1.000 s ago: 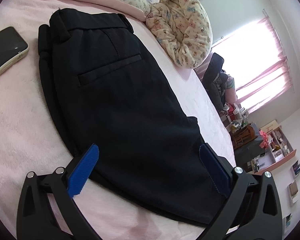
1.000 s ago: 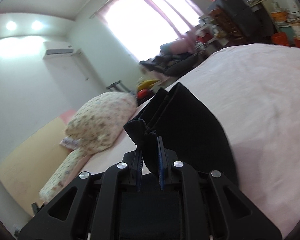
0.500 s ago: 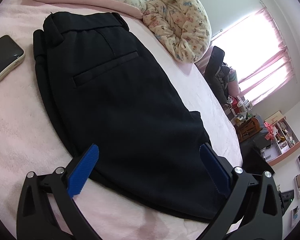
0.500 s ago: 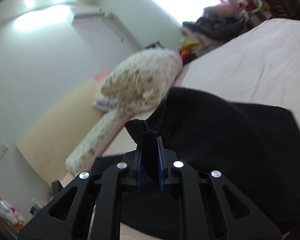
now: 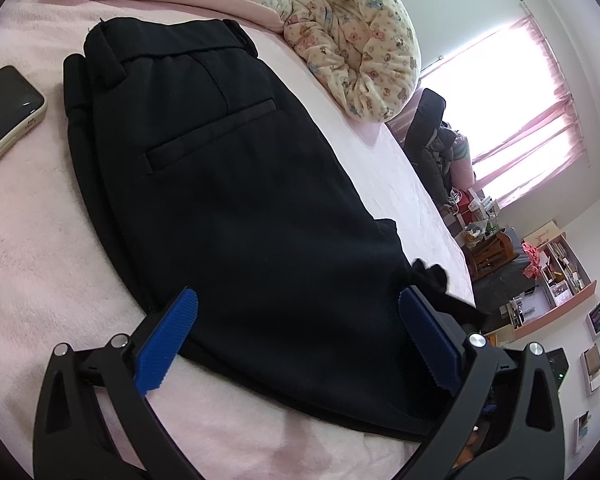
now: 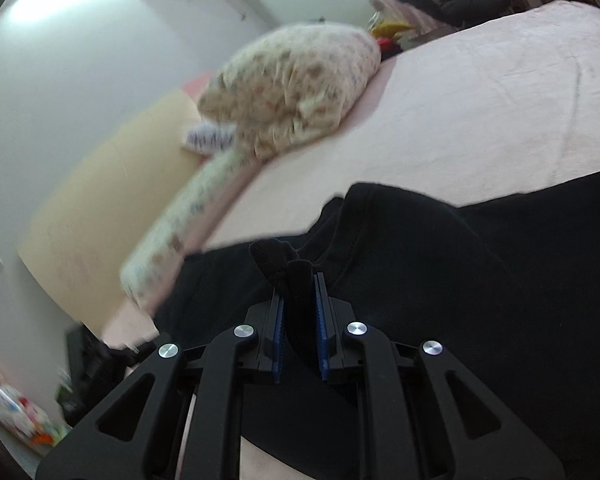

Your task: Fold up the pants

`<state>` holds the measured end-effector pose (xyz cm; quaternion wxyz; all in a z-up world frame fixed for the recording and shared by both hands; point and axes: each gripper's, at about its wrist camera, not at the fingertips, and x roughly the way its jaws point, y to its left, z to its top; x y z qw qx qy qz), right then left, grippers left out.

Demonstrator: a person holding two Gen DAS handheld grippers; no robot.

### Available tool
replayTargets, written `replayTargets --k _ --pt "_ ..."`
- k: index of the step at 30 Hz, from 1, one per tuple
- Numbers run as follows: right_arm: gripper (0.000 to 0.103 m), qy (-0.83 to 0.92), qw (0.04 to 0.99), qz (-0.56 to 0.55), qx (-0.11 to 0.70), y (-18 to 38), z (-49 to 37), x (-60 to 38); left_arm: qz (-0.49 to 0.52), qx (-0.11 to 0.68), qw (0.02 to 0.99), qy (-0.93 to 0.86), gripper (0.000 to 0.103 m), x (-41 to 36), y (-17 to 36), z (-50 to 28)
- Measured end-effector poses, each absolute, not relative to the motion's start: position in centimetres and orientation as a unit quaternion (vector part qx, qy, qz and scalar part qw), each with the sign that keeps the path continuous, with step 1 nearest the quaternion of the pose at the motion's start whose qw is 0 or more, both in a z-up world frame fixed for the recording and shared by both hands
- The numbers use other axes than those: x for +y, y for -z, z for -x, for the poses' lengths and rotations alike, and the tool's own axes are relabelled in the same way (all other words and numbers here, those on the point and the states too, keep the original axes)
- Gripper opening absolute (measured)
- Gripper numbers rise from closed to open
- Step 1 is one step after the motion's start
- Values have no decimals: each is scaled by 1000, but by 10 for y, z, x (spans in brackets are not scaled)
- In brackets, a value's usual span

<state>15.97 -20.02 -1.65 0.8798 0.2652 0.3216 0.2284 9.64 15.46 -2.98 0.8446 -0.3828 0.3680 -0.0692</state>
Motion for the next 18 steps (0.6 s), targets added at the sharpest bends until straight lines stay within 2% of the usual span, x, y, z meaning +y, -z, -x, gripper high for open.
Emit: replayTargets --k 4,7,9,10,11,13,15,17,18 --pt "15 -210 871 -192 401 40 -169 -171 383 368 844 70 101 154 30 -96" --pt "21 -209 874 -155 410 42 -163 -165 381 370 844 72 101 155 29 -95" --pt "37 -217 873 -122 420 36 -156 -161 382 370 844 73 101 155 29 -94" --pt "57 -224 871 -117 421 34 -156 -158 384 370 843 73 101 155 29 -94" --pt "72 -243 866 -110 423 30 -150 -155 385 369 843 73 101 155 29 -94" --pt "72 -267 863 -98 419 23 -139 -151 390 369 840 73 101 157 30 -93" --pt "63 -301 869 -90 382 10 -123 -147 397 368 838 73 101 158 30 -93" --pt "47 -282 895 -82 336 -2 -113 -152 403 368 835 73 101 159 30 -92" --pt "45 -255 908 -70 325 -5 -112 -155 404 368 834 73 101 160 30 -93"
